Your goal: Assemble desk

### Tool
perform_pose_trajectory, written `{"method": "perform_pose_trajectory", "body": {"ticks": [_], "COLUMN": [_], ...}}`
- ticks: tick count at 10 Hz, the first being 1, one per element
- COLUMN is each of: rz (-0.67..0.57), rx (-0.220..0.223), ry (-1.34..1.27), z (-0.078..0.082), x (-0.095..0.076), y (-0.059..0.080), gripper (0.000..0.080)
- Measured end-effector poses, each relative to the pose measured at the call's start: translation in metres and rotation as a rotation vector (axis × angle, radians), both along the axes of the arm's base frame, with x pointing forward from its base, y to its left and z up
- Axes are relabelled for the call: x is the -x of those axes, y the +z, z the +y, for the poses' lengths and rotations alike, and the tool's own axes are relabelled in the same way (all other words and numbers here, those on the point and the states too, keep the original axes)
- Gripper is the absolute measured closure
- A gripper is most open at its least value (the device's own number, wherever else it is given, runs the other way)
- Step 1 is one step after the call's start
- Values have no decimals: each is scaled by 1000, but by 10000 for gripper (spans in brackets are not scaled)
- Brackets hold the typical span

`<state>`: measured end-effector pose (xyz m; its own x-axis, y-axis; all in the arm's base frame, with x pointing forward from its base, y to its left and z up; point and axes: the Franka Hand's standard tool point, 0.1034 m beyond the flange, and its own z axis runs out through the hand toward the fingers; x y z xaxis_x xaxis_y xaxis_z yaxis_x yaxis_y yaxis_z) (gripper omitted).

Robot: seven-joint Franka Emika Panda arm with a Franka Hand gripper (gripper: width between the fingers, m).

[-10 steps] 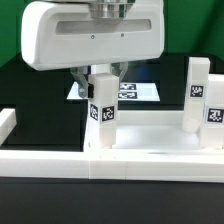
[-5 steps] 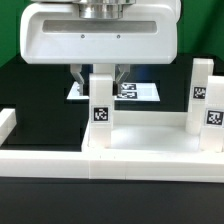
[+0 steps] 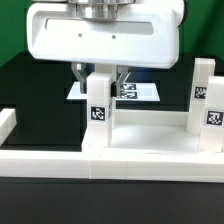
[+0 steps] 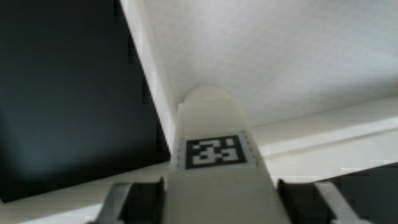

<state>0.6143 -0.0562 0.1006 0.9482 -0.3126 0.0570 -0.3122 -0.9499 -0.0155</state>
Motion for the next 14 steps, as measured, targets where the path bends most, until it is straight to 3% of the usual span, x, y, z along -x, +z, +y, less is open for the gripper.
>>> {"method": "perform_pose_trajectory", "body": {"ticks": [4,7,8,9,10,12,14], "rz": [4,6,6,2,-2,-6,-1], "rx": [-27,-26,-26,-31,-39,-51,-47], "ry": [-232,-246,-246,-259,-276,-299,-299], "z": [-1,-1,-1,3,10,24,21], "x": [5,6,6,6,8,9,10], "y": [-1,-1,-1,3,10,20,16], "gripper": [484,478,257,257,171,154,150]}}
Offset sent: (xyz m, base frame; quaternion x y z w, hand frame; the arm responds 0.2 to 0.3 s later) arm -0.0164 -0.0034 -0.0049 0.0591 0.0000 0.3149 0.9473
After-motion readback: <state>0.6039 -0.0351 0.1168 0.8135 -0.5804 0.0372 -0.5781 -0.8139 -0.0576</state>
